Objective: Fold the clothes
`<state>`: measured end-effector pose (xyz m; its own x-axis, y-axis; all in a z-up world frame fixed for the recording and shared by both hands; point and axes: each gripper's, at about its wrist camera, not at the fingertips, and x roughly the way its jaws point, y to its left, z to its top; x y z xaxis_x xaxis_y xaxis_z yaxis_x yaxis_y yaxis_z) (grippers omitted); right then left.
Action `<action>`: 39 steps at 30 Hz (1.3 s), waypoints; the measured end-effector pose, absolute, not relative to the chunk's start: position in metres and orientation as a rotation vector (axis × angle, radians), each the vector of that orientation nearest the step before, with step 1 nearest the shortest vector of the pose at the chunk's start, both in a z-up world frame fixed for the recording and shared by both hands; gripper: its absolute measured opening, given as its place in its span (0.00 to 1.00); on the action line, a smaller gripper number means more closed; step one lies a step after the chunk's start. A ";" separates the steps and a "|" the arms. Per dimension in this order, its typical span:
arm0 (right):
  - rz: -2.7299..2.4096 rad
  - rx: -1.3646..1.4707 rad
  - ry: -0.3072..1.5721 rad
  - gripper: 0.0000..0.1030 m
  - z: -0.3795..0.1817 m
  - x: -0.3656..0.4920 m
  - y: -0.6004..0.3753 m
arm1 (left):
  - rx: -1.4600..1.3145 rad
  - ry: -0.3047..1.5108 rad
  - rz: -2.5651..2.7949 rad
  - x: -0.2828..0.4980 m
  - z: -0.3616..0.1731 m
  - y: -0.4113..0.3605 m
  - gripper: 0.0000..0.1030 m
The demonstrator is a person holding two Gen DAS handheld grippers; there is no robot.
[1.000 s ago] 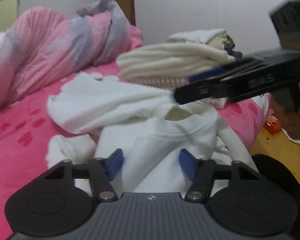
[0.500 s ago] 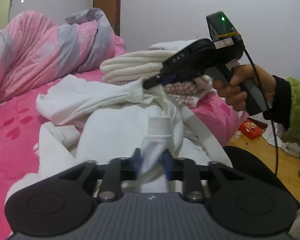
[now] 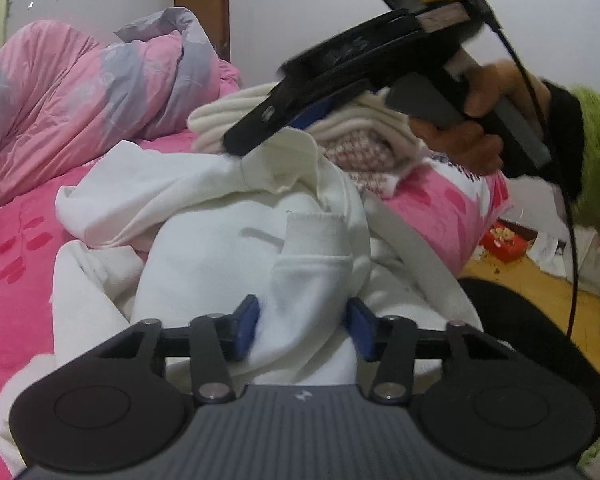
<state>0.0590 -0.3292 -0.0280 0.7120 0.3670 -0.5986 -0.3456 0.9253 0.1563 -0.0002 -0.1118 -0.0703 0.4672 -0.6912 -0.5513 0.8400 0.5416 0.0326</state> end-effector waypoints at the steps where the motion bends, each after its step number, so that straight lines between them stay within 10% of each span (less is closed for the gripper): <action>1: 0.399 -0.040 0.690 0.83 -0.031 0.064 -0.319 | 0.324 0.519 -0.958 -0.001 -0.072 -0.112 0.42; 3: 0.377 -0.161 0.736 0.78 -0.042 0.077 -0.303 | 0.328 0.515 -0.954 -0.003 -0.074 -0.110 0.35; 6: 0.294 -0.166 0.809 0.21 -0.059 0.106 -0.302 | 0.326 0.513 -0.937 -0.004 -0.074 -0.107 0.22; 9: 0.242 0.091 0.771 0.07 -0.044 0.111 -0.333 | 0.269 0.524 -0.916 -0.002 -0.066 -0.096 0.12; 20: 0.258 0.775 0.364 0.05 0.017 0.064 -0.390 | -0.093 0.353 -0.612 -0.001 0.013 -0.021 0.08; 39: 0.295 0.386 -0.536 0.05 0.271 -0.127 -0.310 | -0.170 -0.402 -0.499 -0.107 0.277 0.036 0.08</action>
<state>-0.1267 -0.3098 0.2706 0.8210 0.1714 0.5446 -0.3691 0.8870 0.2774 -0.1075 0.0358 0.2774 0.8020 -0.4301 0.4144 0.4959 0.8662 -0.0607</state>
